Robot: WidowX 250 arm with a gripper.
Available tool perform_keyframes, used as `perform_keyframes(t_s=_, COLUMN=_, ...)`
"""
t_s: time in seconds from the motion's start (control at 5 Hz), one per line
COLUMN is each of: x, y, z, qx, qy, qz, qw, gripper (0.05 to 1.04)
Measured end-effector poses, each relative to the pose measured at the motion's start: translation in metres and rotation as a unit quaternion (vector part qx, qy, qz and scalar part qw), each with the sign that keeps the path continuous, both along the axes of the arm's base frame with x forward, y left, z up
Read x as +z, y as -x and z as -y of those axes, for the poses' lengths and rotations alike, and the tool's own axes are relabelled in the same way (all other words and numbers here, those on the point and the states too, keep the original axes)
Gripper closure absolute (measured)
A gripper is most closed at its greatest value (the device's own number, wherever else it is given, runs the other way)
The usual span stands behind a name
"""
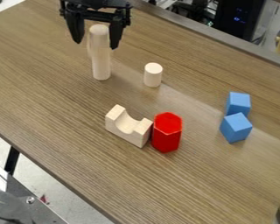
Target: Put the circular ring in the cylinder
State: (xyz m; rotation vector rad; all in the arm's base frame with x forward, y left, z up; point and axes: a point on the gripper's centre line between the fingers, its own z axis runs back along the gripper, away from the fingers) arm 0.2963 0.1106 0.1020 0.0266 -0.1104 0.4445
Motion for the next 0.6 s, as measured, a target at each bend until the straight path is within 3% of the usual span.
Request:
perform_keyframes(t_s=0.4, x=0.002, y=-0.003, z=0.002, qx=-0.016, qy=-0.021, qz=-0.025, qw=0.9993, gripper=0.084)
perform_keyframes(t_s=0.6, x=0.044, y=0.003, z=0.008, qx=-0.017, qy=-0.06, qz=0.007, qw=0.998, gripper=0.084)
